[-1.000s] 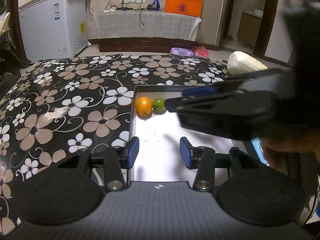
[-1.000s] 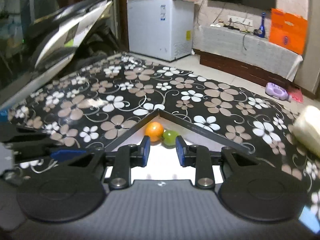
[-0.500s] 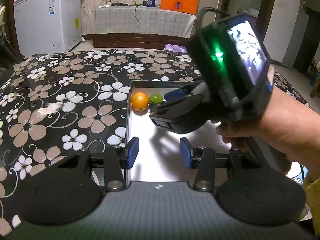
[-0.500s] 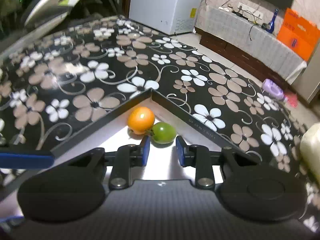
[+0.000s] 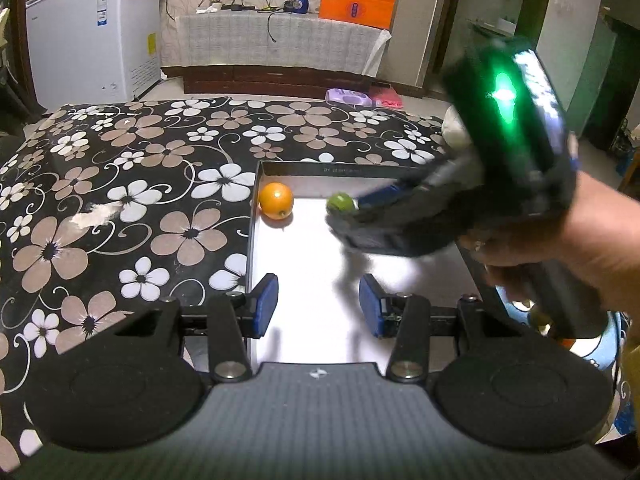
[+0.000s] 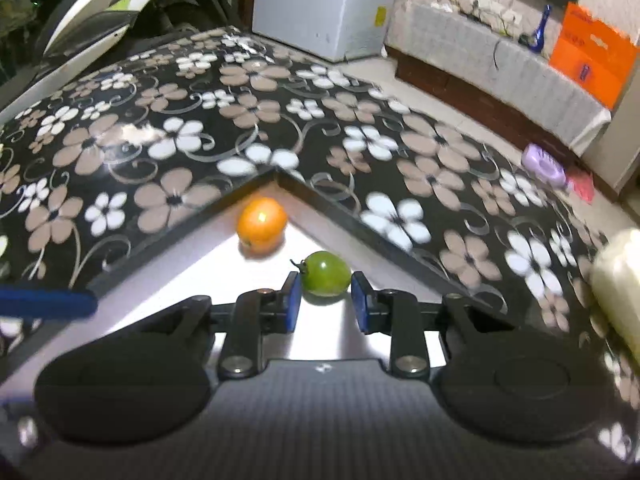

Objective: Organize fruits
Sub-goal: 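Grasp the orange fruit with the right tool while the left tool approaches the green lime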

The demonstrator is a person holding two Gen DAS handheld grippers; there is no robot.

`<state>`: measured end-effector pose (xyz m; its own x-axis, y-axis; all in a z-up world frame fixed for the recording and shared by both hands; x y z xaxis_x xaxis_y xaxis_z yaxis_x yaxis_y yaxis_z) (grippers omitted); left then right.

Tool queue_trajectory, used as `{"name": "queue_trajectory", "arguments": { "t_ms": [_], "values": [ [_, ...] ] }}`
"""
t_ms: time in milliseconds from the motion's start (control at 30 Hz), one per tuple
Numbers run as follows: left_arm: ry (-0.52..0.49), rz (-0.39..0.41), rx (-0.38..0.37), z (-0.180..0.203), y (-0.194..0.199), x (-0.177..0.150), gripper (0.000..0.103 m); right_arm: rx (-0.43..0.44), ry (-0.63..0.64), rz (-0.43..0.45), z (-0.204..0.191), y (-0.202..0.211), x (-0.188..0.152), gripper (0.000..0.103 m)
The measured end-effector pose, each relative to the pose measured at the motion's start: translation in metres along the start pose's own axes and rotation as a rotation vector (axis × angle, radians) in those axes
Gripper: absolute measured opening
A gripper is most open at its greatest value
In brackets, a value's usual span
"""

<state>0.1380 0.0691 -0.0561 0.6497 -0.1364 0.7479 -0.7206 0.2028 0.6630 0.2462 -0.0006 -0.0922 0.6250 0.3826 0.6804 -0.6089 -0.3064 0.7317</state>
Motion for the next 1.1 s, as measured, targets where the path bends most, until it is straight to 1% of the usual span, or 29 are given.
{"name": "queue_trajectory", "arguments": {
  "t_ms": [67, 133, 167, 200, 267, 333, 400, 467, 567, 633, 667, 700, 733, 800, 867, 967, 1033, 1100],
  "values": [
    [0.004, 0.001, -0.004, 0.0, 0.0, 0.0, 0.051, 0.022, -0.002, -0.058, 0.003, 0.006, -0.01, 0.03],
    [0.004, 0.001, -0.007, 0.0, 0.0, 0.001, 0.051, 0.037, 0.022, -0.087, 0.0, 0.014, -0.015, 0.037],
    [0.003, 0.001, -0.003, 0.0, 0.0, 0.001, 0.052, 0.041, 0.028, -0.071, -0.002, 0.019, -0.013, 0.047],
    [0.001, 0.003, -0.004, 0.0, 0.001, 0.001, 0.053, 0.048, 0.024, -0.042, -0.005, 0.025, -0.008, 0.051],
    [0.005, 0.004, -0.009, 0.0, 0.001, 0.001, 0.053, 0.078, 0.013, -0.001, -0.013, 0.029, 0.003, 0.055],
    [0.001, 0.002, -0.007, 0.0, 0.0, 0.0, 0.053, 0.123, 0.013, 0.03, -0.026, 0.029, 0.014, 0.054],
    [0.001, -0.002, -0.01, -0.001, -0.001, -0.001, 0.053, 0.11, 0.028, 0.041, -0.033, 0.02, 0.021, 0.053],
    [-0.002, -0.004, -0.01, -0.002, -0.002, -0.002, 0.053, 0.076, 0.046, 0.017, -0.035, 0.005, 0.024, 0.053],
    [0.002, -0.006, -0.015, -0.004, -0.003, -0.002, 0.053, 0.082, 0.046, -0.019, -0.037, -0.012, 0.026, 0.05],
    [0.004, -0.006, -0.016, -0.004, -0.003, -0.001, 0.053, 0.078, 0.048, -0.034, -0.039, -0.021, 0.026, 0.045],
    [0.003, -0.008, -0.016, -0.004, -0.004, -0.001, 0.053, 0.078, 0.05, -0.044, -0.039, -0.025, 0.026, 0.038],
    [0.002, -0.009, -0.016, -0.004, -0.004, -0.001, 0.053, 0.085, 0.047, -0.042, -0.039, -0.027, 0.026, 0.034],
    [0.0, -0.01, -0.016, -0.003, -0.005, -0.001, 0.053, 0.101, 0.028, -0.04, -0.039, -0.028, 0.027, 0.033],
    [-0.006, -0.011, -0.013, -0.002, -0.006, -0.001, 0.053, 0.094, 0.016, -0.032, -0.036, -0.027, 0.028, 0.033],
    [-0.011, -0.01, -0.01, -0.002, -0.006, 0.0, 0.053, 0.095, 0.006, -0.025, -0.033, -0.021, 0.026, 0.033],
    [-0.018, -0.011, -0.017, 0.001, -0.009, 0.001, 0.053, 0.083, -0.059, 0.023, -0.016, 0.005, 0.025, 0.033],
    [-0.03, -0.006, -0.011, 0.003, -0.01, 0.004, 0.053, 0.042, -0.115, 0.072, 0.003, 0.031, 0.02, 0.033],
    [-0.036, 0.0, -0.016, 0.007, -0.014, 0.008, 0.055, -0.001, -0.169, 0.101, 0.02, 0.056, 0.011, 0.033]
  ]
}}
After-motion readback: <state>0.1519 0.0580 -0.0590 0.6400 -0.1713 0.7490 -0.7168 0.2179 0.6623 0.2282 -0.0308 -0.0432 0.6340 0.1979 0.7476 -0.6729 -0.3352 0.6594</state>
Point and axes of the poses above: each gripper's, at about its wrist camera, not at the fingertips, and y roughly against the way its jaws point, z to its right, x to its top, the point moved 10 cm from there along -y, roughly the way its jaws point, and after that the axes turned 7 degrees about -y, right-handed, at the moved point
